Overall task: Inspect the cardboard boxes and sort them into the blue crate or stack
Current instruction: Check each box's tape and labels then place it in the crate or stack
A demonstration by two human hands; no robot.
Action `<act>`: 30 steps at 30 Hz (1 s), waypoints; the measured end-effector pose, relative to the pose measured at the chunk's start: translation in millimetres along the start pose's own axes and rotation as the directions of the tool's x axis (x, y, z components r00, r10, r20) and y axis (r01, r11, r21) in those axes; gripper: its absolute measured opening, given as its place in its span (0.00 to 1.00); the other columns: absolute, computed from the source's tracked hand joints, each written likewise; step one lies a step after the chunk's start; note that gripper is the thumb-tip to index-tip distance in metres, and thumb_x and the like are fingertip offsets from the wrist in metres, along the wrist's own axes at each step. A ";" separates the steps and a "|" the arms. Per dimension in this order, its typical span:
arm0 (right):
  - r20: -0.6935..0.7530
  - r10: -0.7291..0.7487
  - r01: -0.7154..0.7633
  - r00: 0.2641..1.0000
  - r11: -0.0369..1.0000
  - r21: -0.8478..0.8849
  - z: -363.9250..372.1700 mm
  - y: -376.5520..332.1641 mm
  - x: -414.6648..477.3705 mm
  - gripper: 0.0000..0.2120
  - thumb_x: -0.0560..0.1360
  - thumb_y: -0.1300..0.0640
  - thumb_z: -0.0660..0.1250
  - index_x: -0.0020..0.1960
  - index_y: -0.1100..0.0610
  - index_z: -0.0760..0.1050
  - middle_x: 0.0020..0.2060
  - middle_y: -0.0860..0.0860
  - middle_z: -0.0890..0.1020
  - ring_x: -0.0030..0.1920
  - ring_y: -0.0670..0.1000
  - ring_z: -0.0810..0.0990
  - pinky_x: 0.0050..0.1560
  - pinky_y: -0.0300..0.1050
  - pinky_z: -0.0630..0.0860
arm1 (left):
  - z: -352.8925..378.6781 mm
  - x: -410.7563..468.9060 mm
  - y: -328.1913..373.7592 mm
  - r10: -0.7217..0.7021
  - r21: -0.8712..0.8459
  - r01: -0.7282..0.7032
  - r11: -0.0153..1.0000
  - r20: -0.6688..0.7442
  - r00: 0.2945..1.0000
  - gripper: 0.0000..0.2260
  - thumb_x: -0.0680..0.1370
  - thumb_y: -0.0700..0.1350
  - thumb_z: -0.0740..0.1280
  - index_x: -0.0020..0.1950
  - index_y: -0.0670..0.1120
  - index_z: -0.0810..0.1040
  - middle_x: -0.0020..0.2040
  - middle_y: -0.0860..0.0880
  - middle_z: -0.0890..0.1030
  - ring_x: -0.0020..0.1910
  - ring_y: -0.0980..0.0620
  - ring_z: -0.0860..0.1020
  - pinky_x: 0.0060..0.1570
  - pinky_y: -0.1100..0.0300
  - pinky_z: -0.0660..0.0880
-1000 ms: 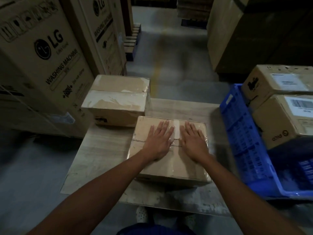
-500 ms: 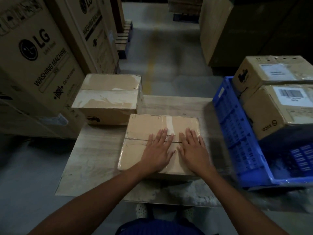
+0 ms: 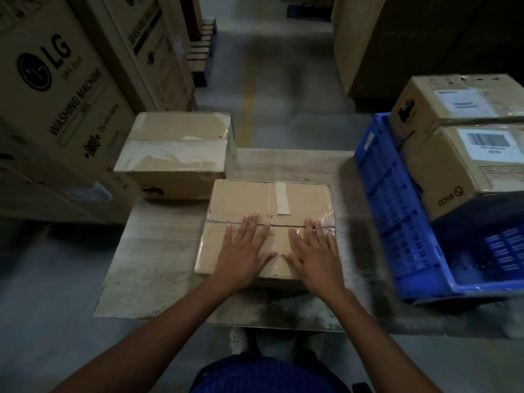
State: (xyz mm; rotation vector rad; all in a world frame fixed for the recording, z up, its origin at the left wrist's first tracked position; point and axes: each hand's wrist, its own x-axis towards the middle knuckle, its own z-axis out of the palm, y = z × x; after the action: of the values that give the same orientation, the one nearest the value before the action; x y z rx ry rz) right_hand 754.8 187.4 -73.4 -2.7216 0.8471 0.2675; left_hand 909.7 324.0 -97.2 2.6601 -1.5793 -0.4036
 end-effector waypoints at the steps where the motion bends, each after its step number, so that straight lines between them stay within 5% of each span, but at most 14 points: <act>1: 0.008 0.005 -0.005 1.000 1.000 -0.003 -0.4 -0.9 0.9 0.39 0.75 0.31 0.34 0.82 0.45 0.49 0.82 0.54 0.42 0.81 0.55 0.39 0.78 0.53 0.38 | -0.5 -0.3 0.5 -0.010 -0.010 0.010 1.000 0.008 1.000 0.34 0.79 0.69 0.39 0.82 0.55 0.43 0.81 0.49 0.37 0.78 0.50 0.33 0.75 0.43 0.37; 7: 0.032 0.004 -0.007 0.999 0.995 0.099 -12.0 -22.6 9.2 0.30 0.82 0.42 0.60 0.81 0.46 0.57 0.82 0.54 0.47 0.82 0.56 0.43 0.79 0.54 0.47 | -10.8 -6.2 -11.6 -0.014 -0.107 0.008 0.994 -0.052 0.999 0.33 0.80 0.66 0.47 0.82 0.54 0.47 0.81 0.49 0.39 0.80 0.49 0.40 0.78 0.44 0.44; 13: 0.001 -0.131 0.131 0.991 0.989 0.064 15.6 -73.8 -1.6 0.29 0.82 0.41 0.44 0.81 0.46 0.55 0.82 0.53 0.49 0.82 0.57 0.45 0.78 0.58 0.44 | -4.3 -30.4 -45.5 -0.114 -0.023 0.112 0.993 -0.060 0.992 0.37 0.76 0.68 0.31 0.82 0.54 0.46 0.82 0.47 0.42 0.80 0.47 0.40 0.75 0.46 0.39; 18: -0.056 -0.143 0.146 0.988 0.988 0.052 3.3 -60.9 7.7 0.24 0.81 0.41 0.57 0.76 0.45 0.65 0.79 0.51 0.62 0.78 0.55 0.59 0.74 0.54 0.58 | -15.1 -26.2 -44.6 -0.152 -0.105 0.144 0.984 -0.065 0.986 0.34 0.80 0.66 0.43 0.82 0.50 0.46 0.82 0.45 0.40 0.81 0.46 0.40 0.77 0.46 0.41; 20: -0.161 -0.023 0.049 0.987 0.986 0.158 -5.5 -52.2 19.8 0.21 0.80 0.44 0.61 0.71 0.49 0.72 0.73 0.53 0.70 0.73 0.56 0.67 0.71 0.55 0.63 | -25.8 -19.7 -46.6 -0.221 -0.257 0.184 0.949 -0.123 0.967 0.32 0.83 0.61 0.53 0.82 0.49 0.47 0.82 0.44 0.40 0.81 0.45 0.40 0.77 0.46 0.45; 23: -0.292 0.266 -0.194 0.919 0.948 0.253 -17.4 -32.8 42.5 0.22 0.81 0.46 0.62 0.72 0.51 0.72 0.77 0.58 0.64 0.78 0.60 0.61 0.75 0.62 0.58 | -44.2 12.5 -58.6 -0.389 -0.569 0.250 0.784 -0.135 0.911 0.32 0.83 0.55 0.61 0.82 0.47 0.52 0.82 0.43 0.49 0.81 0.44 0.48 0.78 0.46 0.53; 25: -0.246 0.423 -0.321 0.872 0.874 0.366 -30.2 -20.2 57.6 0.27 0.80 0.46 0.63 0.77 0.51 0.65 0.80 0.59 0.57 0.80 0.61 0.55 0.76 0.63 0.57 | -57.7 38.7 -67.2 -0.496 -0.780 0.284 0.558 -0.039 0.867 0.30 0.82 0.53 0.64 0.80 0.45 0.58 0.79 0.42 0.61 0.78 0.42 0.60 0.75 0.43 0.61; 27: -0.124 0.533 -0.392 0.837 0.742 0.544 -41.7 -12.1 71.2 0.33 0.78 0.47 0.67 0.79 0.53 0.60 0.78 0.60 0.61 0.77 0.63 0.61 0.73 0.62 0.64 | -70.5 56.2 -67.4 -0.570 -0.898 0.288 0.333 0.052 0.820 0.27 0.81 0.51 0.66 0.77 0.43 0.63 0.73 0.42 0.71 0.72 0.42 0.70 0.71 0.47 0.68; 30: -0.083 0.628 -0.380 0.774 0.564 0.733 -50.1 -9.3 77.4 0.34 0.75 0.45 0.67 0.77 0.51 0.62 0.70 0.58 0.73 0.68 0.62 0.72 0.66 0.63 0.72 | -81.2 66.8 -63.1 -0.606 -0.906 0.294 0.305 0.054 0.794 0.25 0.81 0.50 0.65 0.76 0.43 0.67 0.73 0.42 0.71 0.72 0.42 0.68 0.70 0.51 0.66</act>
State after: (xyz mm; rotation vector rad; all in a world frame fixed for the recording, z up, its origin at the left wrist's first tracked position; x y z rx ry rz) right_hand 827.6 138.2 -43.9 -1.7730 1.4884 -0.3724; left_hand 1013.1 287.8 -42.2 2.0263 -0.2219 -0.5799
